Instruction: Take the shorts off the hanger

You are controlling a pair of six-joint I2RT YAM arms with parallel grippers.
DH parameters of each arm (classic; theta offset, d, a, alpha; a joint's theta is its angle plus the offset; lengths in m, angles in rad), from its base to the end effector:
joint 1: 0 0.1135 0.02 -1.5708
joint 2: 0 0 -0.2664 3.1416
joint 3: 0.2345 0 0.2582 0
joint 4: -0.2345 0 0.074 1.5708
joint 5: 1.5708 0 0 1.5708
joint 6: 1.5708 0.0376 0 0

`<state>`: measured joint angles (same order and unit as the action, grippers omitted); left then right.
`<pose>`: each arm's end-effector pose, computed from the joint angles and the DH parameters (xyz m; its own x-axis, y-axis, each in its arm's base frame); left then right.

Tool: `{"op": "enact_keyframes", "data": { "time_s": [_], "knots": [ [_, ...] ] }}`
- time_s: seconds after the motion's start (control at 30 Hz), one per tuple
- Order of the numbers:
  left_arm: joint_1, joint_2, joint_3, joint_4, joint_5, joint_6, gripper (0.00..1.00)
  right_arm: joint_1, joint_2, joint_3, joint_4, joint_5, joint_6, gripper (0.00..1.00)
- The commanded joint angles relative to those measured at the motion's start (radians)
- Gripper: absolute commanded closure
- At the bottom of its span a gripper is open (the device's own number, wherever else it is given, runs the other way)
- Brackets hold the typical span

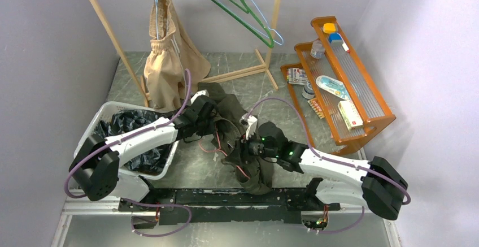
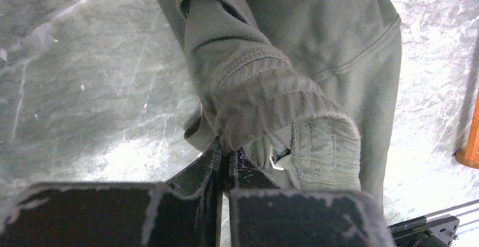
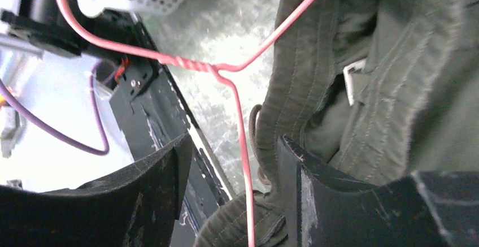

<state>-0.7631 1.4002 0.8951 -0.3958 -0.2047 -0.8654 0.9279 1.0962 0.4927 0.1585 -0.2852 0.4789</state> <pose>0.2166 -0.1966 0.2201 -0.8131 -0.2539 -0.5239 -0.0517 0.9278 -0.3694 0.1345 0.1972 0.2099 -0.6531 -0.1343 -0.7453 -0.6978 0.4890 0.5234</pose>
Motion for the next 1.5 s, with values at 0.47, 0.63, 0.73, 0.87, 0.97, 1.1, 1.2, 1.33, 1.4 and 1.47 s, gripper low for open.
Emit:
{"op": "enact_keyframes", "data": {
  "time_s": [0.47, 0.63, 0.73, 0.87, 0.97, 1.1, 1.2, 1.33, 1.4, 1.47],
  "knots": [
    [-0.006, -0.099, 0.023, -0.107, -0.108, -0.054, 0.93, 0.096, 0.048, -0.007, 0.044, 0.27, -0.111, 0.92],
    [-0.006, -0.119, 0.045, -0.203, -0.205, -0.064, 0.93, 0.096, -0.078, -0.113, 0.038, 0.25, -0.043, 1.0],
    [-0.006, -0.121, 0.049, -0.211, -0.232, -0.065, 0.93, 0.096, -0.146, -0.138, 0.008, 0.203, -0.03, 1.0],
    [-0.006, -0.11, 0.074, -0.209, -0.252, -0.048, 0.93, 0.094, -0.201, -0.142, -0.036, 0.092, -0.043, 1.0],
    [-0.005, -0.09, 0.116, -0.209, -0.263, -0.025, 0.93, 0.095, -0.223, -0.142, -0.029, -0.016, -0.055, 1.0],
    [-0.002, -0.094, 0.127, -0.156, -0.245, 0.023, 0.93, 0.094, -0.237, -0.106, -0.084, -0.126, -0.089, 1.0],
    [0.028, -0.115, 0.118, -0.121, -0.212, 0.056, 0.93, 0.094, -0.263, -0.092, -0.116, -0.168, -0.101, 1.0],
    [0.066, -0.133, 0.134, -0.157, -0.22, 0.066, 0.93, 0.094, -0.306, -0.096, -0.15, -0.179, -0.125, 1.0],
    [0.079, -0.148, 0.127, -0.15, -0.209, 0.075, 0.93, 0.094, -0.322, -0.099, -0.16, -0.177, -0.135, 1.0],
    [0.083, -0.155, 0.114, -0.144, -0.196, 0.079, 0.93, 0.095, -0.334, -0.096, -0.181, -0.187, -0.147, 1.0]
  ]
}}
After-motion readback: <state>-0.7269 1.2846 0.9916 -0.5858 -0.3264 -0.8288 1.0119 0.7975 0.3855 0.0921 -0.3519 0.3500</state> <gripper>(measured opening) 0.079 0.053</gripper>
